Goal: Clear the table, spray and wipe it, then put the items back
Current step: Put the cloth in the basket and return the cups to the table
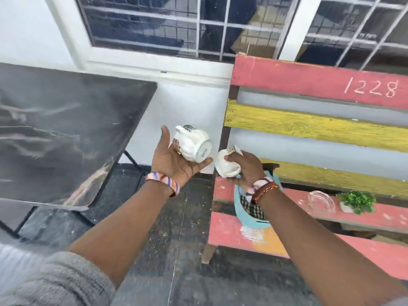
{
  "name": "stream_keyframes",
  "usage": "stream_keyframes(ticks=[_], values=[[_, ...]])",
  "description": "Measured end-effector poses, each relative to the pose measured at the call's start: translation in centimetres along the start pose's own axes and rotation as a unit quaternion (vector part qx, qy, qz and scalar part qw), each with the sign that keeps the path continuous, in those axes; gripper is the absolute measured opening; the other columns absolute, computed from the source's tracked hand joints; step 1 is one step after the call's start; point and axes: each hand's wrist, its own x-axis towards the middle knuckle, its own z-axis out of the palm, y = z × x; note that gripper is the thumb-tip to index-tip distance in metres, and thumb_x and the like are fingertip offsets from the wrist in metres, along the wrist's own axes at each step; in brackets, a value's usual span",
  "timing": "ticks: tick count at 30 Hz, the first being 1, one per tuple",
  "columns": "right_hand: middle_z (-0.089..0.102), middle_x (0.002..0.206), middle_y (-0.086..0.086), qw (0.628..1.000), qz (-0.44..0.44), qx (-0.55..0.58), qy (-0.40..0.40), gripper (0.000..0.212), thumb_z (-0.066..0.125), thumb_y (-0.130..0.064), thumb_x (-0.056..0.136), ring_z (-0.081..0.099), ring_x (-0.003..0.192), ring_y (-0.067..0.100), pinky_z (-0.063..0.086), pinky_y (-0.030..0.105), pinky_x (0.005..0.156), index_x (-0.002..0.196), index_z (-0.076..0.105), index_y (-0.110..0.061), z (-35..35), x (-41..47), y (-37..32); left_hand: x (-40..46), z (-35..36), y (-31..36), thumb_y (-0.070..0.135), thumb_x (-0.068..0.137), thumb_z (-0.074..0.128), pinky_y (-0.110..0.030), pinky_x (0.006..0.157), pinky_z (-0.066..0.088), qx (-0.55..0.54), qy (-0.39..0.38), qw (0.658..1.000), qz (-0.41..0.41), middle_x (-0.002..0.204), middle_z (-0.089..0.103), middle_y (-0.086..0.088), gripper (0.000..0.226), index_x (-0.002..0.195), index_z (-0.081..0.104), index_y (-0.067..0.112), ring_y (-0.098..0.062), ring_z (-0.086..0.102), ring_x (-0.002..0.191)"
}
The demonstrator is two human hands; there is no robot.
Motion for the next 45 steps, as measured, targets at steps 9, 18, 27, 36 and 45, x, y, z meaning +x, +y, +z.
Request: stream_keyframes(ticks=[9, 18, 27, 36, 45], values=[[0.054, 0.122, 0.017, 0.998, 0.009, 0.061, -0.031, 0.072, 0.080, -0.015, 0.061, 0.058, 0.097, 0.033, 0.057, 0.041, 0.057, 0.125, 0.050, -0.007, 21.5, -0.1, 2.4, -5.1, -11.3, 17.3, 0.044, 0.084, 0.058, -0.043, 0.087, 0.049, 0.101, 0.098, 0.990, 0.022, 0.076, 0.072, -0.003, 0.027, 0.082, 0.063, 0.018, -0.024, 0.064, 0.085], [0.054, 0.119, 0.016, 0.991, 0.033, 0.112, -0.071, 0.047, 0.072, -0.012, 0.072, 0.057, 0.097, 0.031, 0.055, 0.041, 0.061, 0.115, 0.055, -0.012, 34.9, 0.7, 2.2, -5.1, -19.0, 29.3, 0.046, 0.084, 0.059, -0.035, 0.079, 0.056, 0.052, 0.103, 0.992, 0.057, 0.087, 0.067, -0.002, 0.031, 0.086, 0.061, 0.015, -0.017, 0.071, 0.068], [0.053, 0.120, 0.009, 0.975, 0.051, 0.196, -0.094, 0.041, 0.063, -0.011, 0.080, 0.057, 0.093, 0.026, 0.055, 0.041, 0.066, 0.115, 0.053, -0.027, 42.2, 7.0, 1.2, -0.7, -23.9, 35.5, 0.051, 0.081, 0.058, -0.052, 0.088, 0.048, 0.056, 0.130, 0.989, 0.034, 0.099, 0.066, -0.016, 0.042, 0.093, 0.062, 0.011, -0.037, 0.061, 0.097], [0.049, 0.117, 0.004, 0.994, -0.009, 0.085, -0.074, 0.046, 0.059, -0.001, 0.082, 0.053, 0.101, 0.029, 0.050, 0.050, 0.080, 0.118, 0.050, -0.027, 52.5, 10.7, -0.1, 3.8, -27.4, 45.5, 0.032, 0.085, 0.058, -0.044, 0.085, 0.049, 0.082, 0.146, 0.984, 0.054, 0.076, 0.072, -0.007, 0.017, 0.081, 0.060, 0.016, -0.027, 0.068, 0.076], [0.048, 0.107, -0.002, 0.973, -0.183, -0.134, 0.037, 0.064, 0.074, -0.007, 0.073, 0.048, 0.098, 0.018, 0.040, 0.018, 0.066, 0.128, 0.043, -0.015, 63.5, 12.5, 1.5, 6.8, -37.5, 54.8, 0.036, 0.046, 0.079, -0.028, 0.072, 0.047, 0.438, 0.269, 0.834, 0.202, 0.091, 0.067, -0.004, 0.065, 0.104, 0.068, 0.010, -0.020, 0.059, 0.082]])
